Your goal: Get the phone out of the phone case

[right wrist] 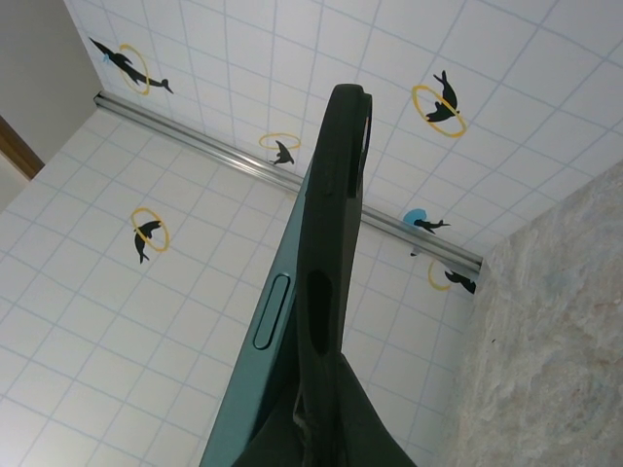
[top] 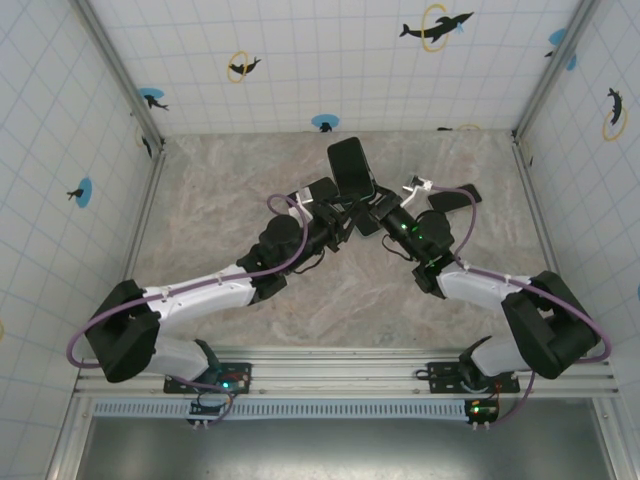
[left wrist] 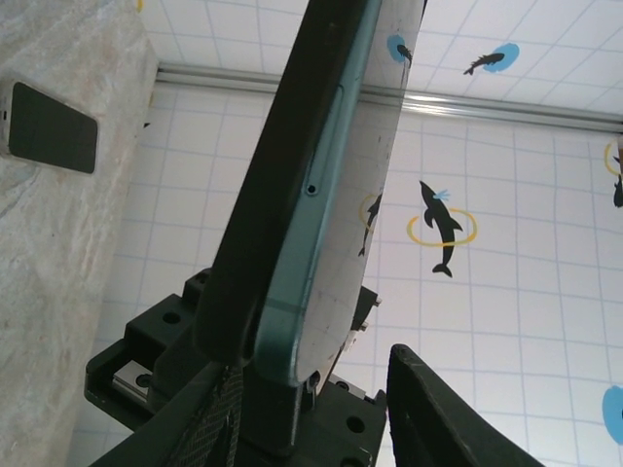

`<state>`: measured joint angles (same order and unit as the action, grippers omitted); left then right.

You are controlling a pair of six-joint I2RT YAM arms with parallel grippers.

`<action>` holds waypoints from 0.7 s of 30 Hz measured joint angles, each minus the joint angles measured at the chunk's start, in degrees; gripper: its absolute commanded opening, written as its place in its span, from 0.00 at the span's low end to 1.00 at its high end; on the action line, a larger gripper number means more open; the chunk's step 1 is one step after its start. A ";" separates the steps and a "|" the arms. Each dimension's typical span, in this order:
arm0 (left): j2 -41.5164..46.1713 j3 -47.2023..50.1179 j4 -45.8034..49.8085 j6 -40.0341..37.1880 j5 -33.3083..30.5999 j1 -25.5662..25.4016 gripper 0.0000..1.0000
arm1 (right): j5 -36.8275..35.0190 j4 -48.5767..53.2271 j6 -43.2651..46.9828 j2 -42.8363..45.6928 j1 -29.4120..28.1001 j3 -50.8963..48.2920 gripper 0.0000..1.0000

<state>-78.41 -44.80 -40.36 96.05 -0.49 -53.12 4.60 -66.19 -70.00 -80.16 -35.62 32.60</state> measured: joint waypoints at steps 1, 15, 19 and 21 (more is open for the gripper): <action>0.00 -0.11 0.00 0.00 0.04 0.00 0.40 | -0.02 0.00 0.07 0.00 0.00 0.00 0.02; 0.07 -0.37 -0.55 0.02 -0.66 0.00 0.38 | 0.63 0.00 -0.04 0.39 -0.04 -0.15 0.02; 0.07 -0.13 -1.01 0.24 -1.40 -0.37 0.37 | 0.37 -0.04 -0.07 1.11 -0.44 -1.16 0.02; 0.07 0.28 -1.53 0.28 -1.99 -0.48 0.36 | 0.13 -0.07 0.00 1.16 -0.68 -1.44 0.02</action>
<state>-78.35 -44.51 -41.89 96.33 -2.48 -53.60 4.73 -66.26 -70.00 -79.00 -36.29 31.16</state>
